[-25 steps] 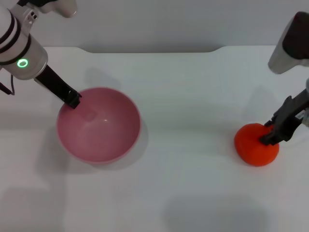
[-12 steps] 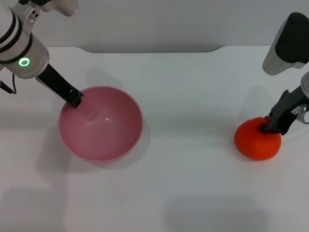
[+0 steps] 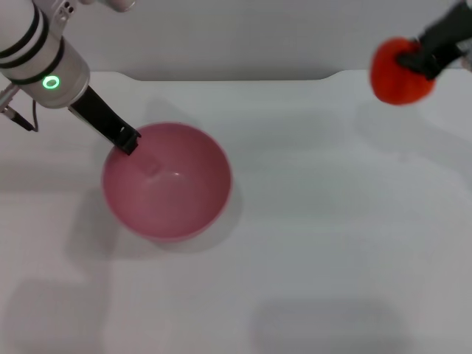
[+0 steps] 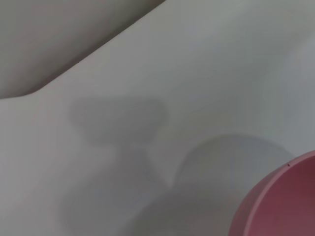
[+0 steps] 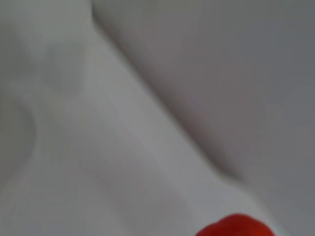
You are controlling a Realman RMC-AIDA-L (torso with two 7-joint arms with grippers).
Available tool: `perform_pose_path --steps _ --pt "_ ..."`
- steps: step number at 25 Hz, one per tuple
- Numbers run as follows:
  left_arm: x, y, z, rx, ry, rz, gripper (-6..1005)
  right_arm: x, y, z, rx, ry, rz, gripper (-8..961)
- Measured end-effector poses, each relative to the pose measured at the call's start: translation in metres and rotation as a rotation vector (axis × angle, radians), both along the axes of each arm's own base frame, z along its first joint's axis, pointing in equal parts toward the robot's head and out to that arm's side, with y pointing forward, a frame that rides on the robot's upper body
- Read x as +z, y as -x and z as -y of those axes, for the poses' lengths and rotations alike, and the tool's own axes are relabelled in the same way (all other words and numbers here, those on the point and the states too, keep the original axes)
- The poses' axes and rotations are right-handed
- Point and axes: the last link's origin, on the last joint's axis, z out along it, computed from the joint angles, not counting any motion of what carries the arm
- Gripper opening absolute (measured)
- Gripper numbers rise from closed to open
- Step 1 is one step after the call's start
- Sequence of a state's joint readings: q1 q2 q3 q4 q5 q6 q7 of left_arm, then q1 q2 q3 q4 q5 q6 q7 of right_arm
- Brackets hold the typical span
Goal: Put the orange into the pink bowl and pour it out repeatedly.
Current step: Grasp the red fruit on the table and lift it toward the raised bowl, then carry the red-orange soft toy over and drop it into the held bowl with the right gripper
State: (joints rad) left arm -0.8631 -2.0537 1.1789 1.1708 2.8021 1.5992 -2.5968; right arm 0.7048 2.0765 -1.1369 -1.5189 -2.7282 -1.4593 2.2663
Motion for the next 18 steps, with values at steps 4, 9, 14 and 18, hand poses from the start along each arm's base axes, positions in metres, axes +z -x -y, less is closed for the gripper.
perform_pose_path --steps 4,9,14,18 --pt "-0.005 -0.009 0.000 -0.018 0.016 0.013 45 0.005 0.039 0.021 0.145 0.028 -0.111 137" --pt "-0.015 -0.025 0.000 -0.057 0.049 0.037 45 -0.006 0.069 0.040 0.291 0.127 -0.193 137" --pt "-0.020 -0.037 -0.001 -0.089 0.066 0.061 46 -0.030 0.082 0.051 0.351 0.226 -0.174 136" --pt "-0.024 -0.042 -0.002 -0.109 0.069 0.076 46 -0.052 0.086 0.059 0.368 0.307 -0.145 136"
